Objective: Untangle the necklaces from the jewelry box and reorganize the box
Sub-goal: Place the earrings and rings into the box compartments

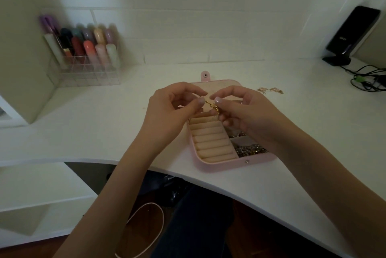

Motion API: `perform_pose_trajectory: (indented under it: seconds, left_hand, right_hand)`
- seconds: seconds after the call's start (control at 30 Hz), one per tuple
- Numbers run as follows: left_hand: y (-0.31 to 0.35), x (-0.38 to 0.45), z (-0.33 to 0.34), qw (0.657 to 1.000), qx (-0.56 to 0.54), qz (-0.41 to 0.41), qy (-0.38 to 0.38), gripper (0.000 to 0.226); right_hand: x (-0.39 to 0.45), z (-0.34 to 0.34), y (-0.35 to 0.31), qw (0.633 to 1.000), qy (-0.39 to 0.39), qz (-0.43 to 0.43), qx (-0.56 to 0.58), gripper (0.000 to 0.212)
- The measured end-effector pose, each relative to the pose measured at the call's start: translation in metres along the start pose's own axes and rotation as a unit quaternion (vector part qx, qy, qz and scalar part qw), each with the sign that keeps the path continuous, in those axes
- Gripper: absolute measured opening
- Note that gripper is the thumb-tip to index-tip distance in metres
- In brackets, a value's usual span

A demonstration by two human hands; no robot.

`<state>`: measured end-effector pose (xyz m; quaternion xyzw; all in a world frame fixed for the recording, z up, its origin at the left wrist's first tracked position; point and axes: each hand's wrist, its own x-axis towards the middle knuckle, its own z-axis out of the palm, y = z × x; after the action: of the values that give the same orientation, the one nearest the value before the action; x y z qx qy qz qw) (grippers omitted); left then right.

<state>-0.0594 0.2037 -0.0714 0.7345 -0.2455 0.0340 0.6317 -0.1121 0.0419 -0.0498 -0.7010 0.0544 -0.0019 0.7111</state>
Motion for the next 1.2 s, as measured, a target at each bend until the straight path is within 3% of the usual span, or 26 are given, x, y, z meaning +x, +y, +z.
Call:
perform_pose_trajectory:
  seconds: [0.17,0.27,0.43,0.6,0.9,1.2]
  left_hand:
    - [-0.003,0.003,-0.002,1.0,-0.006,0.002,-0.006,0.009]
    - [-0.004,0.003,-0.003,1.0,0.028,0.011,-0.009,0.009]
    - [-0.011,0.002,-0.006,0.988,0.14,0.05,-0.036,0.021]
    - [-0.018,0.002,-0.008,0.975,0.195,0.1,-0.046,0.014]
    - [-0.026,0.007,-0.011,0.962,0.232,0.134,-0.056,0.017]
    - [-0.03,0.011,-0.015,0.925,0.311,0.188,-0.11,0.025]
  right_hand:
    - [-0.001,-0.001,0.0,0.999,-0.04,0.025,0.021,0.027]
    - [-0.002,-0.001,0.003,0.992,0.012,-0.026,-0.123,0.025]
    - [0.0,0.001,0.016,0.92,0.07,-0.159,-0.351,0.007]
    - [-0.002,0.009,0.017,0.87,0.054,-0.187,-0.454,0.008]
    - [0.001,0.011,0.02,0.824,0.044,-0.212,-0.524,0.016]
    - [0.001,0.012,0.02,0.823,0.033,-0.225,-0.521,0.015]
